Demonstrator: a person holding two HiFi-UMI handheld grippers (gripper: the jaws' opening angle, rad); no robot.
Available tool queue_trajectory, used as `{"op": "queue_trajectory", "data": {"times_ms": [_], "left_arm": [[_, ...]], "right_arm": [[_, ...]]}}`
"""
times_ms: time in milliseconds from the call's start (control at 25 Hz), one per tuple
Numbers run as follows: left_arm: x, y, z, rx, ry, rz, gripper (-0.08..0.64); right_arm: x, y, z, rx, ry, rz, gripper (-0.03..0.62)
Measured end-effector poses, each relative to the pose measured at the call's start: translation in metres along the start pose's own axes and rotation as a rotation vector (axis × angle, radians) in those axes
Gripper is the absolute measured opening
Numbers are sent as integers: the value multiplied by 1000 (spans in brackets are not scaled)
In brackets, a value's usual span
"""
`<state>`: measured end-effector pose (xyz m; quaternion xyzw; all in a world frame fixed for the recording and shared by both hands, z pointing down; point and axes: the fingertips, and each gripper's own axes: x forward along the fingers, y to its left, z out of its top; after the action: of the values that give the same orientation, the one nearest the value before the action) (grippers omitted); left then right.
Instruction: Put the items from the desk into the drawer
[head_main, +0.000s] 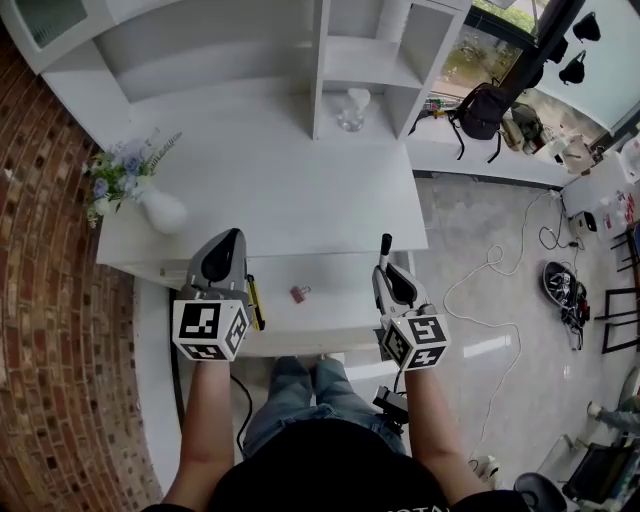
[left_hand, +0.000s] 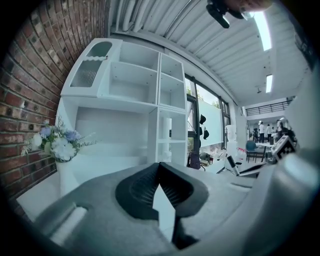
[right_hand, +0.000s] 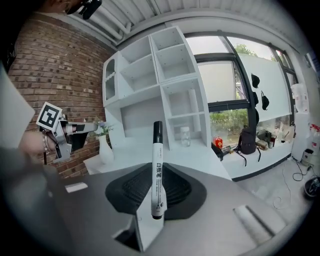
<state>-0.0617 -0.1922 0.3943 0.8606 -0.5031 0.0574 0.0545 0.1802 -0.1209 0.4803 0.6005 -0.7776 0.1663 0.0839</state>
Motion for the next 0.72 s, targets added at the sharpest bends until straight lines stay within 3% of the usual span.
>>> {"op": "queue_trajectory", "data": {"times_ms": [320,720], "left_arm": [[0,-1,-36,-39,67,15,-2],[1,1,-51,-50,102,24,-2]], "right_arm": [[6,-2,-68,4,202,12,80],[34,-21,-158,-46,619,48,80]]}}
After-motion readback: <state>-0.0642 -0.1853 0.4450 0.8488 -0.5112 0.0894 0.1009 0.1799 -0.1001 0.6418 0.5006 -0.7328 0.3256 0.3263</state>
